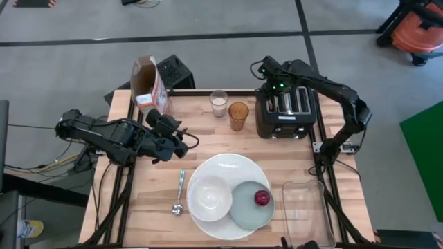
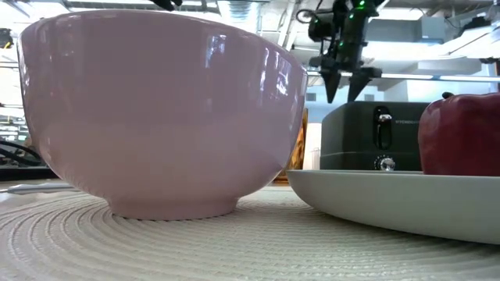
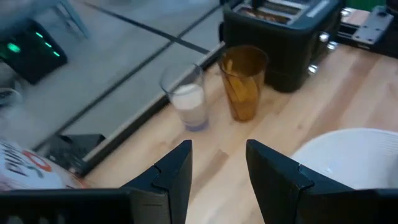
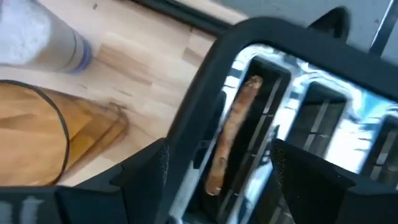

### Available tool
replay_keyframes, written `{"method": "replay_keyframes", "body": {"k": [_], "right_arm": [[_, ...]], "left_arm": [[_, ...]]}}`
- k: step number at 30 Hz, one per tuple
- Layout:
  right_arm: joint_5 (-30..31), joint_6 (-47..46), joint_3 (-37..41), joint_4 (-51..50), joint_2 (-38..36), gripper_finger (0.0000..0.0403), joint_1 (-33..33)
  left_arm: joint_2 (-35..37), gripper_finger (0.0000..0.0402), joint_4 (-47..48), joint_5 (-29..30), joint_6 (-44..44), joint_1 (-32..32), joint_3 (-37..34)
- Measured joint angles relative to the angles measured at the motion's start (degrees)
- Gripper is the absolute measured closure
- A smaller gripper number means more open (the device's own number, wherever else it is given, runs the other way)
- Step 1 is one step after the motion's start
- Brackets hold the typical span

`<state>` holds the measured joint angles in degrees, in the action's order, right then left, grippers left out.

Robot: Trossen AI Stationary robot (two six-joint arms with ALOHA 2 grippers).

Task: Arrange a breakfast setting
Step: Put the toasted bread on the blue plate

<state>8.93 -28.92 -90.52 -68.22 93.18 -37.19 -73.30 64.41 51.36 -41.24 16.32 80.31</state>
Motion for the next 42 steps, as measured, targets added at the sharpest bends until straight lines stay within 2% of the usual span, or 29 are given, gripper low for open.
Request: {"method": "replay_keyframes", "body": {"k": [4,9,16,21,25,29,33,42], "right_arm": [[0.4,-1.0,0.0,-0.7,3.1,0.0102,0.7],[3.0,-1.1,-0.2,-0.1,5.1,0.0102,2.5],[2.9,-2.8,-0.3,-0.2,3.0,0.0105,2.9],[2.7,-4.0,-0.3,-1.1,0.6,0.0126,1.8],[-0.1,-4.3,-0.3,-2.3,0.4,0.0137,-0.7],[0.0,-4.9,-0.3,-2.3,0.8,0.0146,-1.2],[-1.5,-5.6,-0.3,-0.9,0.8,0.0171,-1.7],[-1.5,-7.3,-0.3,0.0,0.8,0.0263,-1.6]], "left_arm": [[0.0,0.0262,0.1,2.9,0.2,-0.6,0.0],[0.0,0.0262,0.1,3.0,3.8,-2.2,0.0],[0.0,0.0262,0.1,2.9,8.3,-5.3,0.0],[0.0,0.0262,0.1,2.9,11.4,-7.8,0.0],[0.0,0.0262,0.1,3.0,14.1,-9.9,0.0],[0.0,0.0262,0.1,3.0,15.6,-11.7,0.0],[0.0,0.0262,0.1,3.0,17.2,-12.8,0.0],[0.0,0.0262,0.1,3.0,19.3,-14.6,0.0]]}}
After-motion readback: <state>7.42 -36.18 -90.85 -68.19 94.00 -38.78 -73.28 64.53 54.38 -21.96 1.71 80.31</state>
